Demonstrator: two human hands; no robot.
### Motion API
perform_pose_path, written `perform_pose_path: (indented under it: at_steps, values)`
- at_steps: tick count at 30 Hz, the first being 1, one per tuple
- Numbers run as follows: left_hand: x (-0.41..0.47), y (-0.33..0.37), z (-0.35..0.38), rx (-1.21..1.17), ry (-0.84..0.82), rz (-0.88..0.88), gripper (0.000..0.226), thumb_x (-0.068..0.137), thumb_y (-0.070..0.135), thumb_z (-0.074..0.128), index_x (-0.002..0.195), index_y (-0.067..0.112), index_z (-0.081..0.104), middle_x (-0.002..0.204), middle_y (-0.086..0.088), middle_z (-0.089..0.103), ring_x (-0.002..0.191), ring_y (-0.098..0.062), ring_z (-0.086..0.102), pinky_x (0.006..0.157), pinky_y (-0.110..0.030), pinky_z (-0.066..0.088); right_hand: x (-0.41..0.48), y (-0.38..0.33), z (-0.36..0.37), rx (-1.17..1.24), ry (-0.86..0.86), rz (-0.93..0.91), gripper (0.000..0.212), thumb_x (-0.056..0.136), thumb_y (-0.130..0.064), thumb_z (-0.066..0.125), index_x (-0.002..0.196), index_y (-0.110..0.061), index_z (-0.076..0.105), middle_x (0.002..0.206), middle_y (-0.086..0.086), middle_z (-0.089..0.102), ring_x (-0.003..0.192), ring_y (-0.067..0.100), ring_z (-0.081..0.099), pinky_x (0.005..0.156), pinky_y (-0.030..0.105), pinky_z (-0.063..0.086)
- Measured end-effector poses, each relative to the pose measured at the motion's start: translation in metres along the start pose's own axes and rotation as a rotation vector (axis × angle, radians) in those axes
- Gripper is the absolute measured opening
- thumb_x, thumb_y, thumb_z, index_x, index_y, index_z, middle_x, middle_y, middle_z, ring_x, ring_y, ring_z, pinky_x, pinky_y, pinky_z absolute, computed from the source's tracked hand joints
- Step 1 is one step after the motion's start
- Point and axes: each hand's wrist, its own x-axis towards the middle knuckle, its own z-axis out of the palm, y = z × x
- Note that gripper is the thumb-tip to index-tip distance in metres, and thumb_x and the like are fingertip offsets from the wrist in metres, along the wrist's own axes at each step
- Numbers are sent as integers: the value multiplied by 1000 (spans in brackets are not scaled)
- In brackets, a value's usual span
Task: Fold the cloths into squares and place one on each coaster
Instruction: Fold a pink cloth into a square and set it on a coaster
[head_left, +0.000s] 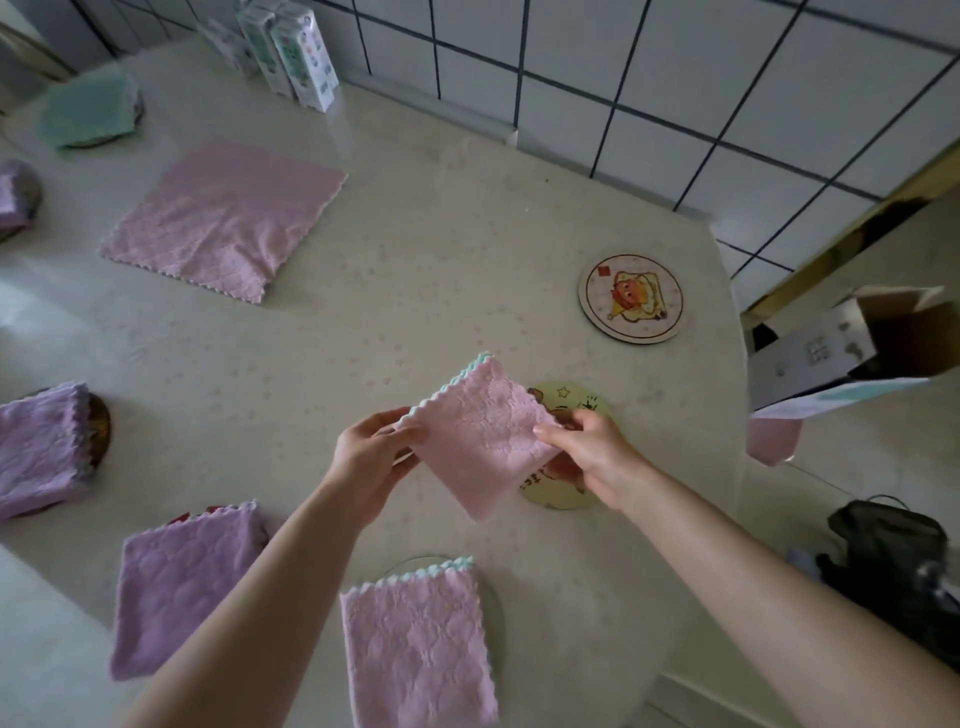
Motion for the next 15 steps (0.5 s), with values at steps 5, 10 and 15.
perform_pose_path:
  at_steps: [5, 10, 15]
  values:
    - [6, -15, 53, -2, -1, 7, 29, 82, -3, 66, 111, 1, 63, 100, -13, 70, 87, -20, 68, 74, -27, 54, 5, 2, -52, 37, 19, -1, 5, 85, -11, 66, 88, -11, 61, 87, 8, 64, 77, 21, 62, 65, 33, 57]
    - [12, -25, 86, 77, 47, 10, 28, 82, -2, 67, 109, 0, 64, 102, -15, 70, 90, -23, 68, 72, -28, 56, 6, 20, -80, 80, 21, 76, 8, 85, -5, 62, 93, -6, 61, 85, 11, 65, 75, 23, 65, 64, 34, 57]
    - [19, -34, 95, 326, 141, 62, 27, 77, -4, 71, 103, 2, 67, 93, -14, 70, 88, -26, 68, 79, -36, 58, 9, 38, -90, -21, 73, 86, 8, 80, -7, 66, 88, -6, 64, 87, 12, 66, 72, 20, 65, 64, 33, 59]
